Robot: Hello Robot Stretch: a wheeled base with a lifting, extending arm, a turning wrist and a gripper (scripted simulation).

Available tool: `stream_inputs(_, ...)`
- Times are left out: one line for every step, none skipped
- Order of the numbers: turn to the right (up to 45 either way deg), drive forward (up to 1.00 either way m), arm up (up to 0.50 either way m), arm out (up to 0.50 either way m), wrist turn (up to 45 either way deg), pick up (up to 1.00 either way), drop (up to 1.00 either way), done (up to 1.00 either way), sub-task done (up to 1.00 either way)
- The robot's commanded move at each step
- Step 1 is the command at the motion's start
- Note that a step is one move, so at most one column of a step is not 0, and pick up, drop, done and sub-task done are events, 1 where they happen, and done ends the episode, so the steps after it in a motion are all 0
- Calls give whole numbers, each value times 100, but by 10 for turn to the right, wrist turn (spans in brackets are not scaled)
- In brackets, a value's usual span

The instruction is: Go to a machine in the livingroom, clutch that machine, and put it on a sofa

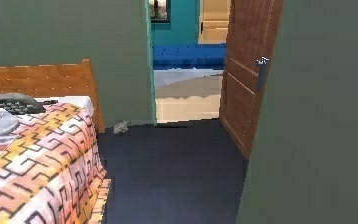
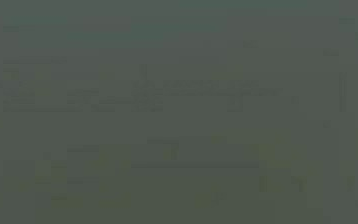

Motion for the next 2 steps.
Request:
stream_inputs(0, 55, 0, 0, 0, 0, 0, 0, 0)
stream_inputs(30, 0, 0, 0, 0, 0, 0, 0, 0)
